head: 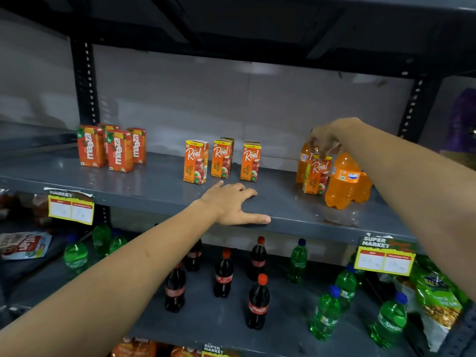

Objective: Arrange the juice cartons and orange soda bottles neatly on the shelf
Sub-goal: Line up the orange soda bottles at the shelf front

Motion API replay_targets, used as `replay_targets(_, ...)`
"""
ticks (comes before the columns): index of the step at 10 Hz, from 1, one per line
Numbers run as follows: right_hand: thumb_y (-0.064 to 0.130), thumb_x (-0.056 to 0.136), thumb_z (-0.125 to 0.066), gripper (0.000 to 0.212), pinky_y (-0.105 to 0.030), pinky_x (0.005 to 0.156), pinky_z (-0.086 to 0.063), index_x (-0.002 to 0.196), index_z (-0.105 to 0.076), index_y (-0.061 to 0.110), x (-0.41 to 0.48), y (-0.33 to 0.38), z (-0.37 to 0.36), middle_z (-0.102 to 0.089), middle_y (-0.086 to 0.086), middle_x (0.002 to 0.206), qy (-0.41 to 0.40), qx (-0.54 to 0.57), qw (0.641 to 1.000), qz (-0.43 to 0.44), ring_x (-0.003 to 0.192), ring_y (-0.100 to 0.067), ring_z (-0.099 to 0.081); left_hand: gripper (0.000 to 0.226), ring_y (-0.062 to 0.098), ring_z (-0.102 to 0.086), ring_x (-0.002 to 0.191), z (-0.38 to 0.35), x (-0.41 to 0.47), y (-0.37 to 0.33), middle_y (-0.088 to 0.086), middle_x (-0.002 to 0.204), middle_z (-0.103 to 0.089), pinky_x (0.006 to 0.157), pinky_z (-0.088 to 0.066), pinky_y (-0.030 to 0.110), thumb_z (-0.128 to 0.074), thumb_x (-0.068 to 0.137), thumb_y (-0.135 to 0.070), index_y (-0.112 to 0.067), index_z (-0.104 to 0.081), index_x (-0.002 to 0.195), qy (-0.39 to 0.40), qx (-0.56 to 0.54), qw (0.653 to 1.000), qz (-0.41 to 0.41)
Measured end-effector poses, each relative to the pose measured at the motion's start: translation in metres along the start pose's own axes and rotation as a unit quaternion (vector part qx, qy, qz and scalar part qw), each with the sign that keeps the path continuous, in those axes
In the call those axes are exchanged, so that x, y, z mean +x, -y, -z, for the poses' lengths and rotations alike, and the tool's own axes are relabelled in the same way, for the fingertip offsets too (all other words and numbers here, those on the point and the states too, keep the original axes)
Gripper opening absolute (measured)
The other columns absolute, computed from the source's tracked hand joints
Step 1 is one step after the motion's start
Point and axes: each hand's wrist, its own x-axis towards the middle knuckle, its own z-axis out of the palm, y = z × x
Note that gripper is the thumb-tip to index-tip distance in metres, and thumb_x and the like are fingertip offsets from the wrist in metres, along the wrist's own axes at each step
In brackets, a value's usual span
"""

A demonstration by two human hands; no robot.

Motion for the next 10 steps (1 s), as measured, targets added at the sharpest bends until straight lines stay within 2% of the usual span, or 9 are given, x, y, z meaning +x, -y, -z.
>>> replay_targets(1, 0.004, 0.08, -0.07, 0.05, -0.039, 0.082, -0.055, 0.127, -0.053, 0.006, 0.0, 0.004, -0.005, -0.055, -0.017, 0.129, 0.033, -0.048, 0.998, -0.003, 0.1, -0.033, -0.061, 0.101, 0.02, -0.035, 0.137, 0.001, -0.001, 0.009, 0.0, 0.151, -0.038, 0.117, -0.013, 0.051, -0.026, 0.067, -0.091, -0.028, -0.031, 0.145, 0.0, -0.005, 1.0, -0.011)
replay_targets(2, 0.01, 0.081, -0.07, 0.055, -0.031, 0.065, -0.051, 0.132, -0.048, 0.01, -0.008, 0.008, -0.004, -0.055, -0.014, 0.124, 0.044, -0.058, 0.997, -0.017, 0.091, -0.027, -0.059, 0.101, 0.019, -0.035, 0.137, 0.001, -0.003, 0.011, -0.001, 0.151, -0.038, 0.117, -0.013, 0.05, -0.026, 0.066, -0.091, -0.028, -0.031, 0.145, 0.003, -0.004, 1.0, -0.013)
replay_targets(3, 0.016, 0.083, -0.069, 0.053, -0.028, 0.055, -0.048, 0.131, -0.049, 0.01, -0.012, 0.017, -0.001, -0.055, -0.011, 0.114, 0.049, -0.047, 0.998, -0.003, 0.085, -0.024, -0.059, 0.104, 0.02, -0.035, 0.137, 0.003, -0.007, 0.019, -0.002, 0.151, -0.038, 0.117, -0.015, 0.049, -0.024, 0.063, -0.093, -0.029, -0.031, 0.145, 0.006, 0.004, 1.0, -0.014)
replay_targets(4, 0.018, 0.082, -0.07, 0.049, -0.031, 0.058, -0.05, 0.127, -0.052, 0.013, -0.012, 0.029, 0.005, -0.056, -0.011, 0.117, 0.036, -0.02, 0.999, 0.021, 0.09, -0.026, -0.06, 0.108, 0.021, -0.035, 0.137, 0.006, -0.009, 0.024, -0.002, 0.151, -0.038, 0.117, -0.016, 0.048, -0.02, 0.059, -0.095, -0.03, -0.031, 0.145, 0.009, 0.01, 1.0, -0.01)
replay_targets(5, 0.02, 0.084, -0.068, 0.04, -0.035, 0.065, -0.054, 0.122, -0.054, 0.015, -0.01, 0.06, 0.015, -0.059, -0.014, 0.119, 0.034, 0.029, 0.996, 0.081, 0.088, -0.024, -0.061, 0.113, 0.023, -0.037, 0.135, 0.007, -0.011, 0.035, -0.002, 0.151, -0.037, 0.113, -0.025, 0.046, -0.02, 0.055, -0.098, -0.03, -0.031, 0.145, 0.011, 0.0, 1.0, 0.002)
replay_targets(6, 0.02, 0.085, -0.066, 0.04, -0.034, 0.069, -0.056, 0.123, -0.054, 0.014, -0.005, 0.083, 0.021, -0.061, -0.014, 0.115, 0.027, 0.044, 0.992, 0.112, 0.082, -0.021, -0.063, 0.113, 0.023, -0.037, 0.135, 0.006, -0.014, 0.042, -0.005, 0.153, -0.033, 0.107, -0.035, 0.046, -0.023, 0.053, -0.099, -0.033, -0.028, 0.145, 0.02, -0.034, 0.999, 0.021)
replay_targets(7, 0.02, 0.085, -0.066, 0.046, -0.036, 0.074, -0.056, 0.128, -0.051, 0.015, -0.002, 0.116, 0.022, -0.061, -0.014, 0.117, 0.026, 0.03, 0.99, 0.134, 0.093, -0.026, -0.065, 0.114, 0.02, -0.035, 0.136, 0.004, -0.019, 0.048, -0.007, 0.155, -0.029, 0.104, -0.038, 0.045, -0.025, 0.051, -0.1, -0.036, -0.026, 0.145, 0.026, -0.053, 0.997, 0.04)
replay_targets(9, 0.019, 0.083, -0.069, 0.049, -0.038, 0.072, -0.055, 0.129, -0.051, 0.017, 0.004, 0.13, 0.015, -0.06, -0.014, 0.122, 0.013, 0.021, 0.99, 0.139, 0.097, -0.028, -0.062, 0.109, 0.017, -0.035, 0.137, 0.006, -0.039, 0.067, -0.008, 0.153, -0.032, 0.104, -0.038, 0.046, -0.025, 0.055, -0.097, -0.035, -0.031, 0.144, 0.008, -0.058, 0.997, 0.047)
replay_targets(10, 0.027, 0.079, -0.073, 0.056, -0.037, 0.074, -0.052, 0.129, -0.05, 0.019, 0.005, 0.13, 0.015, -0.06, -0.012, 0.121, 0.001, 0.007, 0.991, 0.137, 0.099, -0.026, -0.062, 0.102, 0.015, -0.037, 0.135, 0.009, -0.053, 0.083, -0.009, 0.151, -0.037, 0.103, -0.038, 0.044, -0.028, 0.057, -0.096, -0.036, -0.038, 0.139, -0.009, -0.07, 0.995, 0.065)
